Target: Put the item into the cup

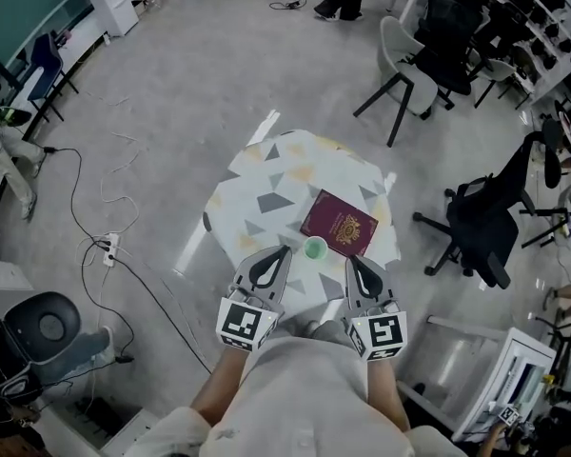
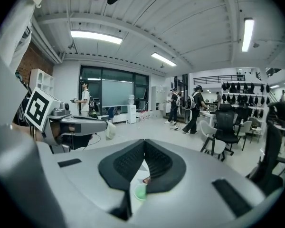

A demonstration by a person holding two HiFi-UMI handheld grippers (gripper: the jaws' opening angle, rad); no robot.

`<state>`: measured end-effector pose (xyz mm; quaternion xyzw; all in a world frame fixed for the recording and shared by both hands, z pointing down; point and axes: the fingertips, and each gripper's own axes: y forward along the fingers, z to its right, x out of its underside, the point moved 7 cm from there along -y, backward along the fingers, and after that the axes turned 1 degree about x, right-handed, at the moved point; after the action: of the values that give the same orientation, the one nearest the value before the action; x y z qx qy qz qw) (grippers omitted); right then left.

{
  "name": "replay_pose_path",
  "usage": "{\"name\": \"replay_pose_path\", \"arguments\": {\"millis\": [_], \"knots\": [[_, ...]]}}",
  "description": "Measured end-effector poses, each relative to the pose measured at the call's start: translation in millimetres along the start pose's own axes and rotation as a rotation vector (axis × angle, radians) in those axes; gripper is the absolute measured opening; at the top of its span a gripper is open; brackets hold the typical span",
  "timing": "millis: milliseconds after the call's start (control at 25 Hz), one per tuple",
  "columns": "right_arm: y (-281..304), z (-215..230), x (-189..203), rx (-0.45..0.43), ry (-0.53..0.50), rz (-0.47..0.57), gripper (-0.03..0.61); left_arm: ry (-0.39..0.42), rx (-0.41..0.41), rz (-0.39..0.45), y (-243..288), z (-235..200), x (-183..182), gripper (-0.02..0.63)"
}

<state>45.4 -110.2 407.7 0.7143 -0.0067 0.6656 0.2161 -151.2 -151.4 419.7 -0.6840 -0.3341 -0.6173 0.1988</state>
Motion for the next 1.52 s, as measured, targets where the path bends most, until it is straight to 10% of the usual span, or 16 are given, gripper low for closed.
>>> {"name": "replay_pose_path", "arguments": {"millis": [1520], "knots": [[65,73,104,-0.285,0.096,-0.225,0.008,-0.038,-0.144,-0.291,82,26,89,0.011]]}}
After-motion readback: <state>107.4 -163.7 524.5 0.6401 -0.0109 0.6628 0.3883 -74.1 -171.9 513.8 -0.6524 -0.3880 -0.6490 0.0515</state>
